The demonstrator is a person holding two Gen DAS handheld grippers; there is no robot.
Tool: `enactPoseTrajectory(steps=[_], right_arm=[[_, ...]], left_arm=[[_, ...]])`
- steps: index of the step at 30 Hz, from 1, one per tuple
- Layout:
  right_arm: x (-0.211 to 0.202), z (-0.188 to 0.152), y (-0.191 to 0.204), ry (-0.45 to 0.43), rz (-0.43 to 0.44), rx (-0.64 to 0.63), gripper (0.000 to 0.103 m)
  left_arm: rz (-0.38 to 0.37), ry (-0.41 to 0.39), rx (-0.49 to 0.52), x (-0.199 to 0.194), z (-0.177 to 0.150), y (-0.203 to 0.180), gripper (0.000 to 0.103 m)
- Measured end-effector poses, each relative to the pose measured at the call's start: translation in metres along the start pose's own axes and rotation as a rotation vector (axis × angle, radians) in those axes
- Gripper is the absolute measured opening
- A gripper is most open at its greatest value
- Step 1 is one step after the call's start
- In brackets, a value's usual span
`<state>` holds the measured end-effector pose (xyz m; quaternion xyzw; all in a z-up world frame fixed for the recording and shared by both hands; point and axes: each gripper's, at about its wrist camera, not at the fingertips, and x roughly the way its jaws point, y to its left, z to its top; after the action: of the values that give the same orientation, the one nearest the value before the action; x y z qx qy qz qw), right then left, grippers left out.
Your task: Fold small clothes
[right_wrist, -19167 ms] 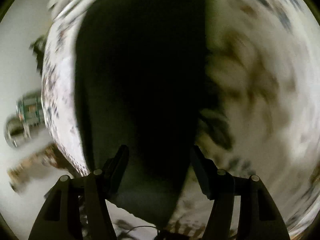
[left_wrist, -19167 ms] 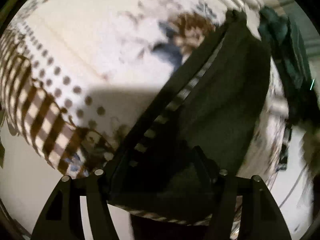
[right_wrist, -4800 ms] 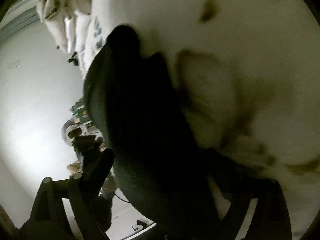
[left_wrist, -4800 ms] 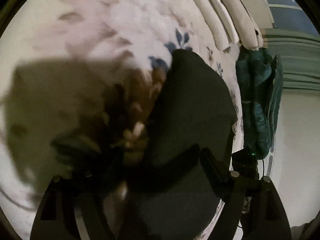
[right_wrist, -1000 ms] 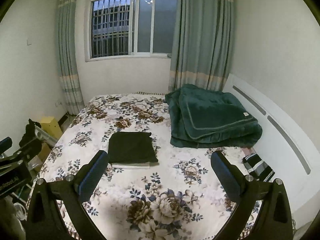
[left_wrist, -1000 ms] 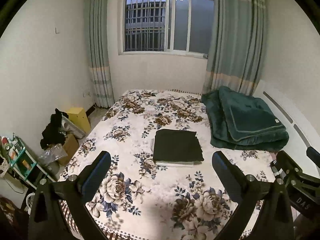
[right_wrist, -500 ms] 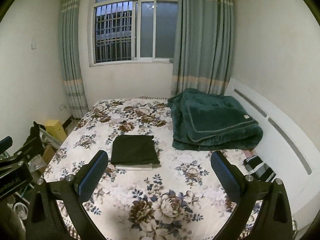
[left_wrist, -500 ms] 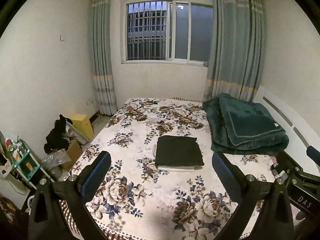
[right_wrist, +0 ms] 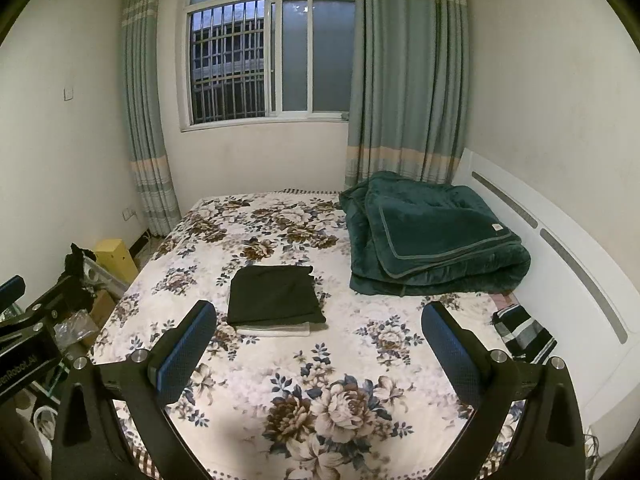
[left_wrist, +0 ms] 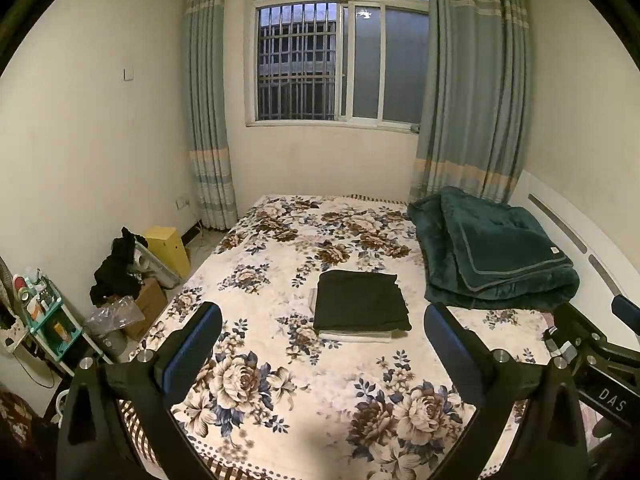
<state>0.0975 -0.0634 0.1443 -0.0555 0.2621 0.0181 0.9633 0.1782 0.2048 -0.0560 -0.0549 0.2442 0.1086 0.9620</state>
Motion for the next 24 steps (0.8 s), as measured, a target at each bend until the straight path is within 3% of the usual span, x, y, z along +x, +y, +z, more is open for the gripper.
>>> enactPoseTrajectory(steps=[24], right_arm=[[0.0012,-0.0001,0.0082,0.0,0.01,-0.01,0.103]], left_arm=[[-0.012,0.002,0.006,0.0016,0.0063,-0.0002,0.103]])
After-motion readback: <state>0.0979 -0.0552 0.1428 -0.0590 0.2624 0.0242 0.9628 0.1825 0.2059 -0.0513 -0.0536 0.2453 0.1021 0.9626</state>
